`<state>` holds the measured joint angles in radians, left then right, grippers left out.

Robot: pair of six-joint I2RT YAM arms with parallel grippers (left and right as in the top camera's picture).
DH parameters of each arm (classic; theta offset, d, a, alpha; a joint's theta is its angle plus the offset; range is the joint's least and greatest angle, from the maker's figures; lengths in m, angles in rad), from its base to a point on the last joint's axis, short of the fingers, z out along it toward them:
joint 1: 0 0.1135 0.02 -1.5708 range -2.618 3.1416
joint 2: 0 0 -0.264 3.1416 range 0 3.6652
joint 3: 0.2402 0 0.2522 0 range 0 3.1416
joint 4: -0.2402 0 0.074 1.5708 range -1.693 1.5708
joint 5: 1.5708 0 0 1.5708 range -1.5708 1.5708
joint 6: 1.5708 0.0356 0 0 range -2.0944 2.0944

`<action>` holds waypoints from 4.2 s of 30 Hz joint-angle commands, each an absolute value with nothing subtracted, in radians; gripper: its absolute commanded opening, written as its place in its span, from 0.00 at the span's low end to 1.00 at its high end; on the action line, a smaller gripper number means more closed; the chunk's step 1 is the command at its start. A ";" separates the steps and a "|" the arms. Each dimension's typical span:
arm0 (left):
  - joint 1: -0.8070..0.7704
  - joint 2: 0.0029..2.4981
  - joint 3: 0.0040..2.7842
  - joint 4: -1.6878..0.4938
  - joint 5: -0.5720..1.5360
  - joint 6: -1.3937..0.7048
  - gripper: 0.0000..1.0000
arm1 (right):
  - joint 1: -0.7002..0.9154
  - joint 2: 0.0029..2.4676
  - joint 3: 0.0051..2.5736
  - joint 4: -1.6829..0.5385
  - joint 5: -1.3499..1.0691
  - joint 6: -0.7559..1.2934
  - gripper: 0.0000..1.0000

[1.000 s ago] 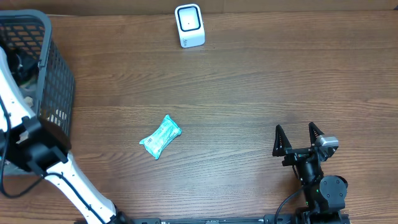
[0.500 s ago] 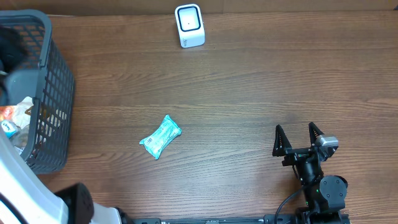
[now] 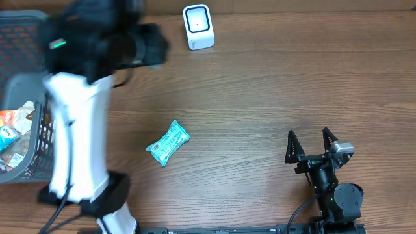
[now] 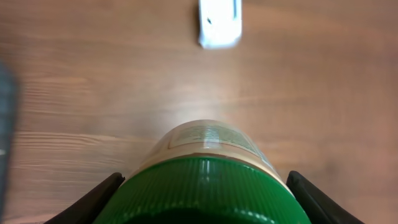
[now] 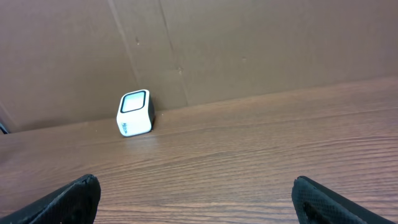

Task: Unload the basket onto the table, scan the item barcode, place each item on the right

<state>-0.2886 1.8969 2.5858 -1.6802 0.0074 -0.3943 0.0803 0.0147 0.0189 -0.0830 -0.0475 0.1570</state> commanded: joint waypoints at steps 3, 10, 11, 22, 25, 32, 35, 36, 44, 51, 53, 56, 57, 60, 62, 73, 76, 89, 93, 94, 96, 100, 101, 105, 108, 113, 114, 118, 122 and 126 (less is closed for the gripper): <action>-0.427 2.079 2.586 -1.678 0.007 -0.440 0.36 | 0.085 0.003 0.008 -0.080 -0.045 0.159 1.00; -0.544 2.306 2.586 -1.664 0.001 -0.454 0.36 | 0.085 0.003 0.008 -0.080 -0.045 0.160 1.00; -0.557 2.333 2.586 -1.662 0.000 -0.455 0.36 | 0.085 0.003 0.008 -0.080 -0.045 0.159 1.00; -0.650 2.564 2.586 -1.627 -0.054 -0.488 0.37 | 0.085 0.003 0.008 -0.080 -0.045 0.160 1.00; -0.656 2.599 2.586 -1.634 -0.072 -0.496 0.37 | 0.085 0.003 0.008 -0.080 -0.045 0.159 1.00; -0.656 2.645 2.567 -1.642 -0.112 -0.525 0.38 | 0.085 0.003 0.008 -0.080 -0.046 0.160 1.00; -0.657 2.645 2.560 -1.634 -0.112 -0.525 0.47 | 0.085 0.003 0.008 -0.080 -0.045 0.160 1.00; -0.657 2.645 2.560 -1.633 -0.112 -0.525 0.51 | 0.085 0.003 0.008 -0.080 -0.045 0.159 1.00; -0.657 2.645 2.560 -1.644 -0.103 -0.524 0.66 | 0.085 0.003 0.008 -0.080 -0.045 0.160 1.00; -0.657 2.644 2.560 -1.652 -0.097 -0.518 0.83 | 0.085 0.003 0.008 -0.080 -0.046 0.160 1.00; -0.654 2.641 2.563 -1.652 -0.101 -0.512 0.84 | 0.085 0.003 0.008 -0.080 -0.045 0.160 1.00; -0.634 2.619 2.589 -1.662 -0.096 -0.502 0.86 | 0.085 0.003 0.008 -0.080 -0.045 0.160 1.00; -0.628 2.601 2.607 -1.666 -0.096 -0.502 0.87 | 0.085 0.003 0.008 -0.080 -0.045 0.160 1.00; -0.609 2.531 2.657 -1.664 -0.107 -0.501 0.93 | 0.085 0.003 0.008 -0.080 -0.045 0.160 1.00; -0.590 2.466 2.698 -1.664 -0.117 -0.501 0.97 | 0.085 0.003 0.008 -0.080 -0.045 0.159 1.00; -0.327 2.017 2.772 -1.690 -0.162 -0.489 1.00 | 0.085 0.003 0.008 -0.080 -0.045 0.160 1.00; -0.201 1.907 2.772 -1.690 -0.173 -0.487 1.00 | 0.085 0.003 0.008 -0.080 -0.046 0.160 1.00; 0.450 1.789 2.653 -1.690 -0.129 -0.495 1.00 | 0.085 0.003 0.008 -0.080 -0.045 0.160 1.00; 0.559 1.799 2.497 -1.684 -0.138 -0.526 1.00 | 0.085 0.003 0.008 -0.080 -0.045 0.160 1.00; 0.585 1.802 2.451 -1.673 -0.139 -0.528 1.00 | 0.085 0.003 0.008 -0.080 -0.045 0.160 1.00; 0.630 1.805 2.360 -1.642 -0.134 -0.534 1.00 | 0.085 0.003 0.008 -0.080 -0.045 0.159 1.00; 0.686 1.805 2.191 -1.542 -0.094 -0.535 1.00 | 0.085 0.003 0.008 -0.080 -0.045 0.160 1.00; 0.696 1.805 2.155 -1.520 -0.083 -0.529 1.00 | 0.085 0.003 0.008 -0.080 -0.045 0.160 1.00; 0.720 1.805 1.994 -1.406 -0.077 -0.519 1.00 | 0.085 0.003 0.008 -0.080 -0.045 0.160 1.00; 0.722 1.805 1.880 -1.317 -0.079 -0.516 1.00 | 0.085 0.003 0.008 -0.080 -0.045 0.160 1.00; 0.722 1.806 1.707 -1.150 -0.157 -0.513 0.94 | 0.085 0.003 0.008 -0.080 -0.045 0.159 1.00; 0.723 1.808 1.679 -1.118 -0.185 -0.508 0.94 | 0.085 0.003 0.008 -0.080 -0.046 0.160 1.00; 0.729 1.816 1.574 -0.991 -0.299 -0.429 0.94 | 0.085 0.003 0.008 -0.080 -0.045 0.160 1.00; 0.738 1.828 1.500 -0.891 -0.325 -0.342 0.88 | 0.085 0.003 0.008 -0.080 -0.045 0.160 1.00; 0.741 1.831 1.469 -0.820 -0.331 -0.323 0.85 | 0.085 0.003 0.008 -0.080 -0.045 0.160 1.00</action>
